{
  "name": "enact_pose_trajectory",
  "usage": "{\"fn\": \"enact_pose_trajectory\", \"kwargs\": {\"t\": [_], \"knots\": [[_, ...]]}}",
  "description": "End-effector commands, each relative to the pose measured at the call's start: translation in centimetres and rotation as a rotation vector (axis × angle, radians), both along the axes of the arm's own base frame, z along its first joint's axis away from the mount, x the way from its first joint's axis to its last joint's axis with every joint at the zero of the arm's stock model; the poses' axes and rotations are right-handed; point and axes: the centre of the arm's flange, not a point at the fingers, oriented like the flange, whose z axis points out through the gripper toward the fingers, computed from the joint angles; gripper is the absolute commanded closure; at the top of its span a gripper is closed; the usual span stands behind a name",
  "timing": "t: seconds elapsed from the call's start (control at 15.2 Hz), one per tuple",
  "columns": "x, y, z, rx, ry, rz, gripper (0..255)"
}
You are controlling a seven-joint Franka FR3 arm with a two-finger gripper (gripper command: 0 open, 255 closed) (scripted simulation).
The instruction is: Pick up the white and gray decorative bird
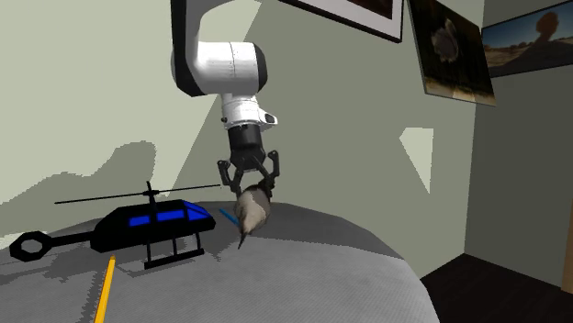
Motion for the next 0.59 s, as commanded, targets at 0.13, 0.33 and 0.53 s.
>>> {"fn": "enact_pose_trajectory", "kwargs": {"t": [0.13, 0.33, 0.53], "knots": [[0.0, 0.0, 2.3, 0.000, 0.000, 0.000, 255], [0.1, 0.0, 3.8, 0.000, 0.000, 0.000, 255], [0.1, 0.0, 5.4, 0.000, 0.000, 0.000, 255]]}}
